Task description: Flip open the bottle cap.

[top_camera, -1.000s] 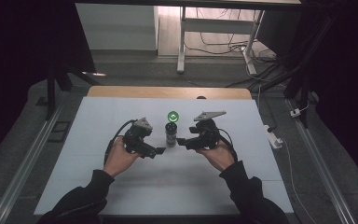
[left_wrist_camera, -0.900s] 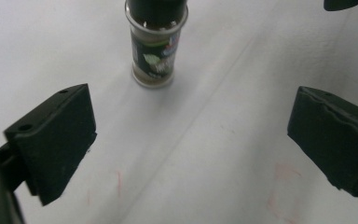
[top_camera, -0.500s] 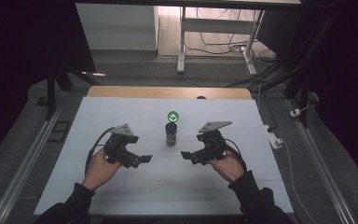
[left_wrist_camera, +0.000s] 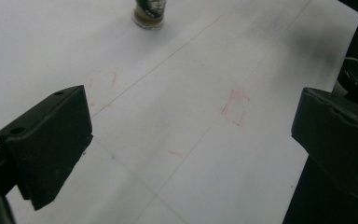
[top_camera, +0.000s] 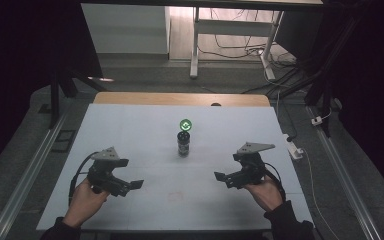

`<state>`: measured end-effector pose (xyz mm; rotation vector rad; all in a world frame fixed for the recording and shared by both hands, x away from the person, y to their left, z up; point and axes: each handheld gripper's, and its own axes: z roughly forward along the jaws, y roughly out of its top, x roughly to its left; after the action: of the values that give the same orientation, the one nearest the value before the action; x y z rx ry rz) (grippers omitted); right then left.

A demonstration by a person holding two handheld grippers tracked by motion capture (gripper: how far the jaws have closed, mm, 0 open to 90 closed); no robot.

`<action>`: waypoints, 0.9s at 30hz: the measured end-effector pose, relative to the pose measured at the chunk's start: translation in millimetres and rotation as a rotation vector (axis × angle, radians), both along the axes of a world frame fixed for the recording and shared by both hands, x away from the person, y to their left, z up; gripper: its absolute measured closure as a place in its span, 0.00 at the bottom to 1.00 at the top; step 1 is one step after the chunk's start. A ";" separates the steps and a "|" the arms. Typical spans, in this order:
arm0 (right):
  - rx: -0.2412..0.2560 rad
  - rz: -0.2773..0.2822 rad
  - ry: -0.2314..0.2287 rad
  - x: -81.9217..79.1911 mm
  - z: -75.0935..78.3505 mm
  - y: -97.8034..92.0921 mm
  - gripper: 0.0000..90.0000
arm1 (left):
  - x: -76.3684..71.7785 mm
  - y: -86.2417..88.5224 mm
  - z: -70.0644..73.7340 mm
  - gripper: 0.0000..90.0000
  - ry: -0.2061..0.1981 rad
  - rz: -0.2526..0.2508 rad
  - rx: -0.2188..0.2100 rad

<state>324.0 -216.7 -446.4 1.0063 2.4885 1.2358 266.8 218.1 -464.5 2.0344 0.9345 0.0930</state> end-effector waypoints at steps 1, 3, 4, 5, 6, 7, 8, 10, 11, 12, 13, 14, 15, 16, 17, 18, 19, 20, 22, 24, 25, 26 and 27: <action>0.001 -0.007 -0.001 -1.4 -0.4 -4.2 0.00 | -3.1 4.1 0.0 0.00 -0.001 0.010 -0.008; 0.006 -0.026 0.000 -4.8 -0.8 -12.2 0.00 | -9.5 12.4 -0.3 0.00 -0.003 0.029 -0.017; 0.007 -0.034 -0.002 -6.4 -0.8 -16.2 0.00 | -12.9 16.7 -0.3 0.00 -0.002 0.038 -0.019; 0.010 -0.044 -0.003 -8.4 -0.8 -19.9 0.00 | -16.3 20.7 -0.3 0.00 -0.004 0.051 -0.019; 0.014 -0.052 -0.003 -10.6 -0.6 -23.7 0.00 | -19.7 25.1 -0.2 0.00 -0.007 0.065 -0.015; 0.017 -0.059 -0.006 -12.9 -0.4 -27.3 0.00 | -23.1 29.7 0.0 0.00 -0.009 0.076 -0.018; 0.015 -0.067 -0.009 -15.3 -0.3 -30.8 0.00 | -26.7 34.2 0.1 0.00 -0.009 0.087 -0.028; 0.007 -0.086 -0.016 -20.9 -0.4 -37.4 0.00 | -33.7 42.9 0.1 0.00 -0.011 0.113 -0.036; 0.000 -0.096 -0.021 -23.6 -1.0 -40.8 0.00 | -37.2 46.9 -0.1 0.00 -0.015 0.128 -0.037; -0.007 -0.107 -0.021 -26.4 -1.7 -44.1 0.00 | -40.5 51.0 -0.5 0.00 -0.018 0.138 -0.040; -0.012 -0.119 -0.022 -29.0 -2.8 -47.6 0.00 | -43.7 54.6 -1.1 0.00 -0.017 0.150 -0.044; -0.013 -0.130 -0.019 -31.5 -4.0 -51.1 0.00 | -46.7 58.0 -2.0 0.00 -0.017 0.160 -0.045; -0.013 -0.141 -0.012 -33.7 -5.2 -54.6 0.00 | -49.4 61.0 -3.1 0.00 -0.017 0.171 -0.047; -0.012 -0.148 -0.006 -35.6 -6.4 -58.2 0.00 | -51.9 63.5 -4.3 0.00 -0.014 0.180 -0.047; -0.010 -0.155 0.000 -37.5 -7.3 -61.6 0.00 | -54.2 65.8 -5.9 0.00 -0.011 0.188 -0.045; -0.010 -0.164 0.005 -39.5 -8.0 -64.4 0.00 | -56.4 67.6 -7.4 0.00 -0.008 0.198 -0.041; -0.013 -0.168 0.007 -41.4 -8.4 -67.3 0.00 | -58.8 69.7 -9.3 0.00 -0.005 0.206 -0.034; -0.016 -0.179 0.005 -44.0 -8.7 -70.4 0.00 | -60.2 70.9 -10.3 0.00 -0.003 0.210 -0.030; -0.019 -0.194 0.006 -47.2 -9.2 -74.6 0.00 | -63.9 73.6 -12.6 0.00 0.001 0.222 -0.024; -0.019 -0.210 0.014 -50.6 -10.4 -79.3 0.00 | -67.5 76.1 -13.9 0.00 0.001 0.233 -0.015; -0.020 -0.216 0.020 -52.1 -11.2 -81.7 0.00 | -69.2 77.2 -14.3 0.00 0.002 0.238 -0.011; -0.022 -0.220 0.024 -53.4 -12.0 -84.2 0.00 | -70.8 78.4 -14.4 0.00 0.002 0.241 -0.005; -0.023 -0.226 0.033 -54.8 -12.7 -86.4 0.00 | -72.4 79.3 -14.5 0.00 0.001 0.246 0.002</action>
<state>269.2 -303.1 -459.1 1.2710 2.3276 1.1279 194.4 297.4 -479.0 1.9130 1.1825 0.2260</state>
